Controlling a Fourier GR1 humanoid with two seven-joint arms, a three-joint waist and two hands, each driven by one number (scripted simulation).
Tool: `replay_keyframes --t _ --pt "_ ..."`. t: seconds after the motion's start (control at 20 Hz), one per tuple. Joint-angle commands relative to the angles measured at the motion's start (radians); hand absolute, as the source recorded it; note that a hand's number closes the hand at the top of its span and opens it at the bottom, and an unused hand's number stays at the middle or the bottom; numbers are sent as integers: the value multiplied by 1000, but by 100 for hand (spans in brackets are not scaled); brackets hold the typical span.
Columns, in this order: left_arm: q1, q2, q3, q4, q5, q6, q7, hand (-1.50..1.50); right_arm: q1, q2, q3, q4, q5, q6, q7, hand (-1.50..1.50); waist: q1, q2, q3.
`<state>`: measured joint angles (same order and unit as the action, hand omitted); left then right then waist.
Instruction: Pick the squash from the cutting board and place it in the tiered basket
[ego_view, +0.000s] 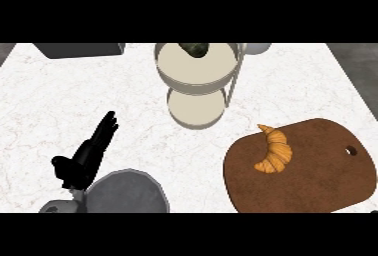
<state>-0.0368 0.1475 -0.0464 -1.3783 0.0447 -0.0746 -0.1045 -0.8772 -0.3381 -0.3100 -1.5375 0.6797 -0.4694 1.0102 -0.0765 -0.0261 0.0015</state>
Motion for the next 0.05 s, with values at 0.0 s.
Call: replay_keyframes --t 0.0 --pt "-26 11 27 -19 26 0 54 0 177 -77 -51 -253 -128 187 72 -150 -24 -4 1"
